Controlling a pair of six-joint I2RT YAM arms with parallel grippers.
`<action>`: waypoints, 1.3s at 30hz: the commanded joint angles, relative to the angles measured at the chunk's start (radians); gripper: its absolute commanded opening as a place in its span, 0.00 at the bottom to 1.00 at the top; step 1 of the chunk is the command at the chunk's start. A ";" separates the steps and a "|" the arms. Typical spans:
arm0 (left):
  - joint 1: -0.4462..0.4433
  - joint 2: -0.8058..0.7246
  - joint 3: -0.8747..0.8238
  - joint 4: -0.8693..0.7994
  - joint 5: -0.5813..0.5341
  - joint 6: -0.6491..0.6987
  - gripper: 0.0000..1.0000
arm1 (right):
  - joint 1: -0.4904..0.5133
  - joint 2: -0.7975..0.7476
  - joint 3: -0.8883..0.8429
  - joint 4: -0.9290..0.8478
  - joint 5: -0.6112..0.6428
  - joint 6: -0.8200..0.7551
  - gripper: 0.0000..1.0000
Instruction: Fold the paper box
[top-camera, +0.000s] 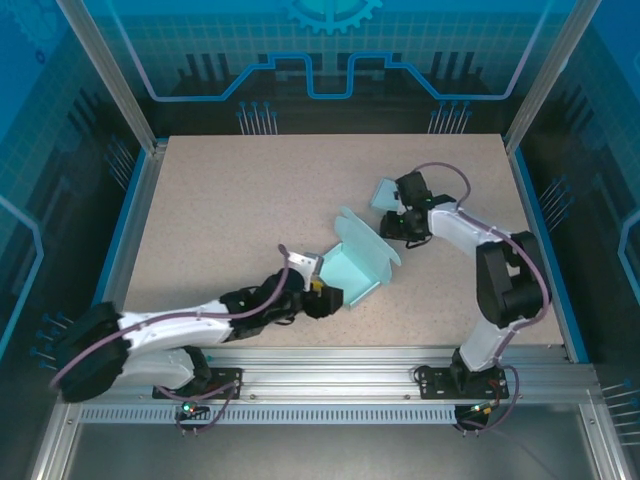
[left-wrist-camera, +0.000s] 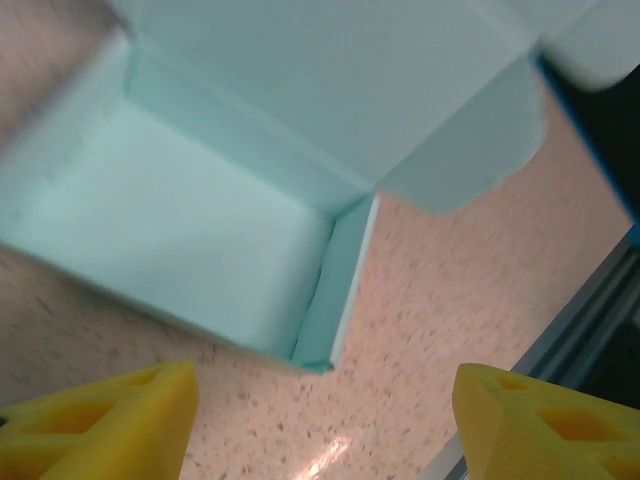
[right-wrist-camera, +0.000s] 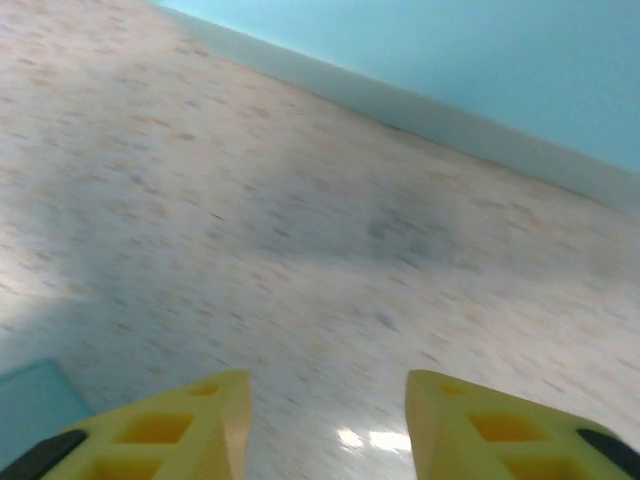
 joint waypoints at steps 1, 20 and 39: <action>0.096 -0.101 -0.005 -0.157 -0.090 0.081 0.70 | -0.009 -0.178 -0.091 -0.156 0.166 0.076 0.53; 0.413 0.334 0.164 0.002 0.145 0.201 0.62 | 0.463 -1.076 -0.680 -0.185 0.232 0.664 0.75; 0.411 0.392 0.084 0.102 0.309 0.115 0.55 | 0.611 -0.590 -0.601 0.285 0.151 0.620 0.69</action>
